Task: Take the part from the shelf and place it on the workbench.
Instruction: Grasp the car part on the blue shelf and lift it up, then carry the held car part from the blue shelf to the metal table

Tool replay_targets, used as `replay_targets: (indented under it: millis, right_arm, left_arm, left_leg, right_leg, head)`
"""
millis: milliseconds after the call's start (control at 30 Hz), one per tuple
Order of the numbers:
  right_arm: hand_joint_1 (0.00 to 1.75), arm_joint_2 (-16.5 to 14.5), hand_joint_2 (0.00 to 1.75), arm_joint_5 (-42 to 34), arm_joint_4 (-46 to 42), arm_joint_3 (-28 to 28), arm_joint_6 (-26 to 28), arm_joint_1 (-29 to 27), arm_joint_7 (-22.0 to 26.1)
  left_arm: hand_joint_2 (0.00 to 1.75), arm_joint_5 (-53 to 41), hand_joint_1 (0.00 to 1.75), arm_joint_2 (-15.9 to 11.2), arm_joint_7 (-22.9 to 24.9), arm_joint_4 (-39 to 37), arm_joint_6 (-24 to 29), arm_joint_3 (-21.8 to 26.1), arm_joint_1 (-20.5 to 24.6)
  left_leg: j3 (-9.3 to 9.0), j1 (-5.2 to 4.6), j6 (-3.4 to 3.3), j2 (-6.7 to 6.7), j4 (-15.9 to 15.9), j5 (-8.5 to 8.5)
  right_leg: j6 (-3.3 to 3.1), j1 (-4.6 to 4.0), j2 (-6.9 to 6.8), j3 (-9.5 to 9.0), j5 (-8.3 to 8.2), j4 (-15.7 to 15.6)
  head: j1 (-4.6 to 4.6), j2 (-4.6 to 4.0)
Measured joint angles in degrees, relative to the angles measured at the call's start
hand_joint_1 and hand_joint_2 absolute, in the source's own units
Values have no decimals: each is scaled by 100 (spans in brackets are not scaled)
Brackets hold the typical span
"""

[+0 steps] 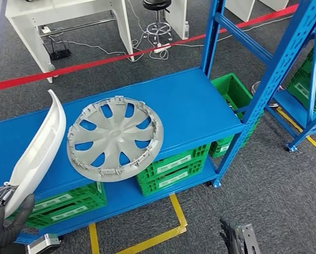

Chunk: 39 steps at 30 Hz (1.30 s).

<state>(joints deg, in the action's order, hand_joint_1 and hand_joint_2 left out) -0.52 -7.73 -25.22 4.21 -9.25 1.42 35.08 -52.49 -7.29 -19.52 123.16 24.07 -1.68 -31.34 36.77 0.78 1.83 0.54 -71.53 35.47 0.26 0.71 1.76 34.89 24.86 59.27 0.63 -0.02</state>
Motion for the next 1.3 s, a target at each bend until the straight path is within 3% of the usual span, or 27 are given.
replay_targets:
  millis: [33,67,133,200,267,300,333,367,400,467,500,533,567,600,633,700,733,800,867,967,1000,1033,1067,1100,1167,1233,1300]
  right_arm:
    - [0,-4,0,18,-5,-31,-8,-23,0]
    - [0,-6,0,40,-9,-69,-19,-52,-1]
    - [0,-16,0,108,-29,-164,-45,-114,-4]
    - [0,-35,0,209,-70,-285,-81,-166,-12]
    - [0,-51,0,317,-106,-418,-147,-233,-28]
    - [0,-57,0,363,-116,-490,-191,-282,-39]
    - [0,-66,0,398,-126,-561,-237,-338,-51]
    - [0,-76,0,422,-137,-623,-275,-385,-64]
    - [0,-86,0,436,-151,-679,-301,-415,-72]
    - [0,-104,0,454,-187,-759,-324,-429,-89]
    - [0,-110,0,471,-204,-794,-334,-428,-102]
    - [0,-114,0,499,-219,-827,-351,-434,-116]
    - [0,-116,0,538,-232,-856,-378,-445,-130]
    - [0,-118,0,595,-241,-887,-419,-455,-142]
    - [0,-121,0,661,-249,-918,-465,-463,-146]
    - [0,-135,0,824,-271,-982,-538,-466,-149]
    - [0,-146,0,904,-284,-1013,-556,-470,-154]
    - [0,-166,0,1051,-305,-1073,-572,-505,-190]
    - [0,-185,0,1161,-319,-1126,-592,-552,-240]
    - [0,-204,0,1301,-360,-1201,-646,-570,-293]
    - [0,-211,0,1348,-370,-1215,-668,-572,-308]
    - [0,-219,0,1394,-375,-1225,-685,-577,-319]
    - [0,-226,0,1436,-379,-1236,-697,-584,-326]
    - [0,-233,0,1475,-380,-1246,-702,-589,-330]
    - [0,-242,0,1548,-393,-1267,-690,-591,-328]
    - [0,-246,0,1651,-425,-1286,-601,-587,-317]
    - [0,-249,0,1762,-460,-1303,-438,-589,-313]
  left_arm:
    - [175,15,175,-1,2,0,7,-3,1]
    - [175,28,175,-1,3,0,15,-5,1]
    - [175,60,175,-1,4,2,33,-8,2]
    - [175,106,175,0,2,8,51,-9,1]
    - [175,161,175,3,-7,13,67,-10,8]
    - [175,185,175,5,-14,13,75,-11,15]
    - [175,202,175,8,-20,13,81,-12,26]
    - [175,213,175,11,-28,14,89,-13,27]
    - [175,220,175,15,-33,14,97,-13,23]
    - [175,229,175,21,-39,14,105,-14,6]
    - [175,239,175,25,-43,13,106,-14,3]
    - [175,252,175,27,-47,13,105,-14,4]
    - [175,268,175,29,-52,13,105,-14,7]
    - [175,286,175,31,-61,13,105,-14,11]
    - [175,304,175,32,-70,12,105,-14,17]
    - [175,349,175,34,-92,10,106,-14,28]
    - [175,375,175,37,-101,10,108,-14,34]
    - [175,432,175,43,-114,7,106,-16,38]
    - [175,484,175,52,-127,4,100,-18,33]
    - [175,523,175,59,-156,-3,95,-19,36]
    - [175,540,175,60,-169,-9,96,-19,42]
    - [175,562,175,60,-182,-18,96,-20,48]
    - [175,587,175,60,-193,-25,97,-20,53]
    - [175,612,175,60,-200,-31,100,-20,57]
    - [175,652,175,62,-207,-35,106,-20,62]
    - [175,687,175,68,-210,-36,106,-13,71]
    - [175,704,175,84,-219,-40,101,5,74]
  left_leg:
    - [-5,-13,-31,-10,-112,11]
    - [-109,-31,-70,-24,-18,-88]
    - [-565,-74,-177,-160,660,-396]
    - [-970,-96,-243,-372,1349,-528]
    - [-1058,-112,-249,-415,1569,-536]
    - [-1034,-109,-259,-357,1586,-584]
    - [-1007,-102,-288,-300,1607,-638]
    - [-967,-93,-322,-241,1627,-700]
    - [-914,-80,-350,-176,1645,-766]
    - [-787,-85,-370,-56,1639,-873]
    - [-717,-85,-365,3,1635,-930]
    - [-646,-86,-356,54,1630,-988]
    - [-576,-86,-342,96,1624,-1044]
    - [-508,-85,-324,132,1618,-1096]
    - [-453,-86,-300,158,1608,-1144]
    - [-372,-103,-240,194,1579,-1228]
    - [-352,-110,-211,208,1565,-1268]
    - [-328,-104,-153,226,1555,-1345]
    - [-265,-82,-87,170,1464,-1209]
    - [-28,-62,-5,26,660,-374]
    - [38,-58,7,8,310,-174]
    - [48,-57,13,-1,71,-119]
    - [-19,-56,15,-5,0,-190]
    - [-180,-52,16,-7,135,-352]
    - [-708,-33,21,-36,863,-622]
    - [-1112,-26,-18,-93,1526,-620]
    - [-1148,-47,-107,-114,1696,-581]
  right_leg:
    - [-3,-16,55,63,-50,1]
    - [0,-29,112,121,-99,1]
    - [13,-39,227,222,-204,1]
    - [52,-47,343,303,-319,-6]
    - [127,-40,451,340,-440,-53]
    - [165,-29,482,360,-491,-83]
    - [195,-32,427,395,-464,-73]
    - [218,-39,312,454,-335,18]
    - [239,-45,159,539,-100,230]
    - [287,-40,-83,714,481,947]
    - [314,-30,-121,758,641,1305]
    - [333,-20,-135,735,661,1536]
    - [345,-10,-140,620,562,1581]
    - [352,-1,-147,394,412,1406]
    - [354,5,-164,67,309,1042]
    - [335,-1,-199,-616,363,150]
    - [313,-10,-209,-799,444,-145]
    - [227,-29,-202,-820,488,-303]
    - [111,-24,-208,-710,404,-308]
    - [1,-15,-202,-503,201,-309]
    - [-3,-17,-193,-426,131,-304]
    - [2,-19,-183,-344,63,-297]
    - [15,-17,-175,-258,1,-287]
    - [34,-13,-166,-177,-55,-276]
    - [90,-10,-146,-52,-146,-241]
    - [156,-25,-126,34,-238,-204]
    - [217,-26,-112,87,-347,-204]
  head:
    - [0,0]
    - [1,1]
    - [2,1]
    - [4,1]
    - [1,1]
    - [-7,1]
    - [-5,1]
    - [9,2]
    - [22,2]
    - [50,1]
    - [50,1]
    - [51,1]
    - [51,1]
    - [50,1]
    - [50,2]
    - [48,1]
    - [45,1]
    - [34,1]
    - [27,1]
    - [14,1]
    - [14,1]
    - [14,1]
    - [14,0]
    - [14,1]
    - [12,1]
    - [14,1]
    - [17,2]
